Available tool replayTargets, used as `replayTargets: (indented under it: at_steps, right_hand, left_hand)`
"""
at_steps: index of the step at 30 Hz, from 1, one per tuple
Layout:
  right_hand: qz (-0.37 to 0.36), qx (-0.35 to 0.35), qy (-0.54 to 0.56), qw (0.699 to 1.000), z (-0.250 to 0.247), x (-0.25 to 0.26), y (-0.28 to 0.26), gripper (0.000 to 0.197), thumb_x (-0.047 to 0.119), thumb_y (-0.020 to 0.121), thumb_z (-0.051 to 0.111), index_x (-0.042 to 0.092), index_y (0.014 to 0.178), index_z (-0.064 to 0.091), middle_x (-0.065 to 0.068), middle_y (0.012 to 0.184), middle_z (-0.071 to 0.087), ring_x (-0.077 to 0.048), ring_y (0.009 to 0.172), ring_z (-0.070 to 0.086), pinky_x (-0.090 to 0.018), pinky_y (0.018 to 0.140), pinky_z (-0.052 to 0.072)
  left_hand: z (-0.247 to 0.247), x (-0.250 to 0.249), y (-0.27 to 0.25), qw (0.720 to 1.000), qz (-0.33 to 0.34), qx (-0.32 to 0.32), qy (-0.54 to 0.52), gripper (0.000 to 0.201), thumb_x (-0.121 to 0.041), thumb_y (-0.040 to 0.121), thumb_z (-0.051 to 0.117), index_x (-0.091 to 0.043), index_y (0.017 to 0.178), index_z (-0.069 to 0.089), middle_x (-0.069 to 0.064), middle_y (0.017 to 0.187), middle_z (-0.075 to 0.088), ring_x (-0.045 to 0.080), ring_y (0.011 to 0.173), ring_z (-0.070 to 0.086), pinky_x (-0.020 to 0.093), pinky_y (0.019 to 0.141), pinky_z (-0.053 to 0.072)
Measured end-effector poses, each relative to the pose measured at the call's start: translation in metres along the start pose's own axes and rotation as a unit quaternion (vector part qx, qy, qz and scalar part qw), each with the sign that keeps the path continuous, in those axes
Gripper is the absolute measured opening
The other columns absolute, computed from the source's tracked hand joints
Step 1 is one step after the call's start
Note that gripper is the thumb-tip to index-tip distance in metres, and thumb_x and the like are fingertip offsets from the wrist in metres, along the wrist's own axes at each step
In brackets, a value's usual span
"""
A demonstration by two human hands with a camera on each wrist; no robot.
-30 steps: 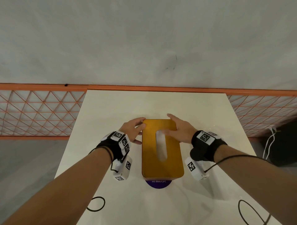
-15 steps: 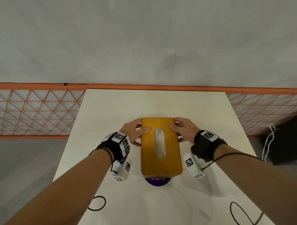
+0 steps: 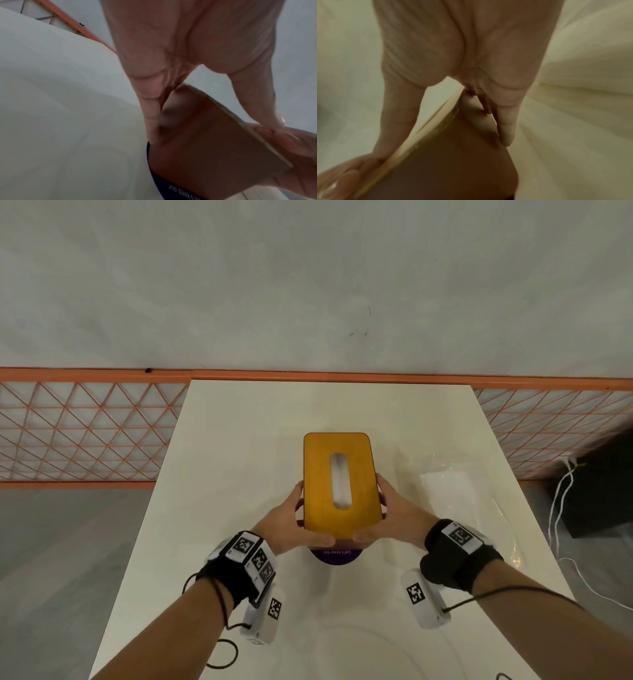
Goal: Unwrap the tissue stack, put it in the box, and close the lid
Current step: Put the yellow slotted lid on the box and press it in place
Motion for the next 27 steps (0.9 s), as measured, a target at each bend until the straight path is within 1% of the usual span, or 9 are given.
replayTargets:
  at_steps: [2,4,7,9,12,17,21,24,27]
  right_hand:
    - [-0.011,-0.002,-0.021,1.0,0.004,0.004,-0.002,0.117,0.013,0.064,0.09,0.034,0.149,0.012,0.009,0.135,0.043,-0.015,0.121,0.048,-0.019,0.077,0.054]
    - [-0.012,-0.009,-0.04,0.999,0.004,0.005,-0.001,0.114,0.013,0.064,0.089,0.031,0.148,0.015,0.01,0.132,0.044,-0.013,0.119,0.048,-0.016,0.077,0.05]
    - [0.0,-0.016,-0.074,0.997,0.0,0.001,0.001,0.111,0.024,0.063,0.09,0.031,0.148,0.019,0.009,0.134,0.046,-0.017,0.122,0.048,-0.035,0.094,0.051]
    - [0.008,-0.02,-0.095,0.995,-0.002,-0.001,0.003,0.113,0.032,0.06,0.091,0.031,0.148,0.02,0.006,0.138,0.048,-0.019,0.124,0.049,-0.044,0.101,0.049]
    - [0.009,-0.027,-0.115,0.993,-0.004,-0.003,0.005,0.113,0.035,0.059,0.091,0.029,0.147,0.021,0.004,0.139,0.049,-0.02,0.123,0.051,-0.043,0.1,0.049]
    - [0.031,-0.046,-0.12,0.991,-0.007,-0.011,0.007,0.124,0.043,0.052,0.093,0.025,0.149,0.018,0.0,0.142,0.048,-0.022,0.123,0.052,-0.047,0.1,0.05]
    - [0.037,-0.046,-0.121,0.991,-0.008,-0.012,0.005,0.126,0.045,0.051,0.092,0.027,0.149,0.015,0.0,0.147,0.044,-0.024,0.128,0.049,-0.048,0.1,0.05]
    - [0.058,-0.041,-0.052,0.996,-0.007,-0.017,0.004,0.115,0.04,0.062,0.089,0.032,0.15,0.015,0.004,0.146,0.041,-0.026,0.128,0.049,-0.046,0.092,0.056]
    - [0.069,-0.041,0.003,0.997,-0.005,-0.02,0.002,0.106,0.031,0.069,0.086,0.035,0.149,0.015,0.002,0.146,0.042,-0.026,0.124,0.051,-0.045,0.087,0.058]
  left_hand:
    - [0.003,-0.002,-0.002,1.0,0.002,-0.002,0.002,0.13,-0.036,0.055,0.093,-0.043,0.151,0.005,-0.006,0.149,0.043,0.015,0.118,0.056,0.043,0.101,0.05]
    - [0.002,-0.003,-0.003,1.0,-0.001,-0.008,0.003,0.128,-0.031,0.057,0.092,-0.042,0.151,0.006,-0.004,0.148,0.045,0.016,0.119,0.055,0.042,0.101,0.05]
    - [0.001,-0.003,-0.004,1.0,-0.015,-0.016,0.0,0.128,-0.031,0.057,0.092,-0.041,0.151,0.006,0.0,0.148,0.046,0.023,0.126,0.054,0.046,0.103,0.048]
    - [0.0,-0.002,-0.003,1.0,-0.02,-0.021,0.011,0.128,-0.034,0.057,0.092,-0.041,0.151,0.006,0.003,0.148,0.046,0.025,0.128,0.052,0.049,0.104,0.047]
    - [0.0,-0.003,-0.001,0.999,-0.027,-0.024,0.026,0.127,-0.037,0.057,0.091,-0.038,0.151,0.006,0.006,0.149,0.045,0.028,0.128,0.052,0.052,0.103,0.047]
    - [0.0,-0.002,-0.001,0.999,-0.036,-0.031,0.019,0.12,-0.032,0.062,0.089,-0.035,0.151,0.008,0.008,0.148,0.044,0.032,0.128,0.051,0.053,0.101,0.049]
    - [0.002,0.001,-0.003,0.999,-0.045,-0.018,-0.016,0.114,-0.025,0.071,0.085,-0.038,0.151,0.006,0.006,0.151,0.041,0.032,0.132,0.047,0.049,0.099,0.05]
    - [0.0,0.006,-0.004,0.995,-0.057,-0.009,-0.081,0.097,-0.021,0.08,0.077,-0.041,0.15,0.012,0.005,0.151,0.04,0.029,0.128,0.048,0.046,0.097,0.05]
    - [-0.003,0.006,-0.003,0.994,-0.048,-0.01,-0.094,0.09,-0.018,0.084,0.074,-0.037,0.15,0.016,0.006,0.148,0.044,0.027,0.122,0.051,0.04,0.089,0.052]
Point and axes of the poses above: each hand's wrist, its own y-axis towards the middle knuckle, its own z-axis out of the palm, x = y × z, the point moved 9 cm from there along y, towards the middle knuckle
